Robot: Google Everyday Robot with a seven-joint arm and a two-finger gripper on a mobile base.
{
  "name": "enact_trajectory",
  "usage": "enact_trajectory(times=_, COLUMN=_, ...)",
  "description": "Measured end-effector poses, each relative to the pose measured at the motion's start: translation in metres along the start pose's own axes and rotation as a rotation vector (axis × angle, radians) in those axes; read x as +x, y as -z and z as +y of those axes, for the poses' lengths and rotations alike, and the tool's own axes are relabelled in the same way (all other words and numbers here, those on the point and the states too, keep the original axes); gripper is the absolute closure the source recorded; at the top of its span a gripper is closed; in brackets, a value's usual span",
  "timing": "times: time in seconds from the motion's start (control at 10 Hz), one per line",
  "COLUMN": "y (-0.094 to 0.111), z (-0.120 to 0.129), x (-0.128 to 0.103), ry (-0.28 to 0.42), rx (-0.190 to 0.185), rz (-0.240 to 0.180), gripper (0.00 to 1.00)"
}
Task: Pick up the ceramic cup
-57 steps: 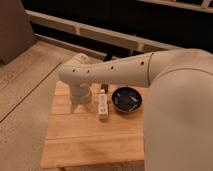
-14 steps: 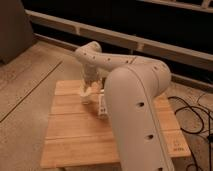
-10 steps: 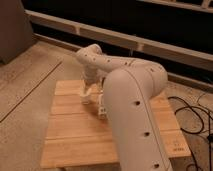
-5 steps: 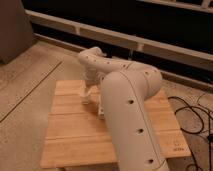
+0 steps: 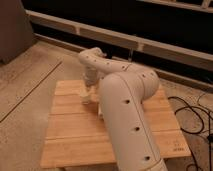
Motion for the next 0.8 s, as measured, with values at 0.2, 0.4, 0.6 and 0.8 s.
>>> enact_trajectory(times=0.2, y=0.012, z=0.004, x=-0.004, ry=0.001, rx=-0.037, rz=-0.037, gripper=0.98)
enact_trajectory(times=0.4, y=0.051, z=0.025, x=-0.009, ry=0.039, rx=-0.093, rz=-0.142, gripper=0.98)
enact_trajectory(times=0.6, y=0.099, z=0.045, x=0.004, ry=0.094, rx=-0.110, rz=-0.259, gripper=0.98)
enact_trajectory(times=0.8, y=0.123, z=0.051, x=0.014, ry=0.108, rx=-0.110, rz=-0.316, gripper=0.98)
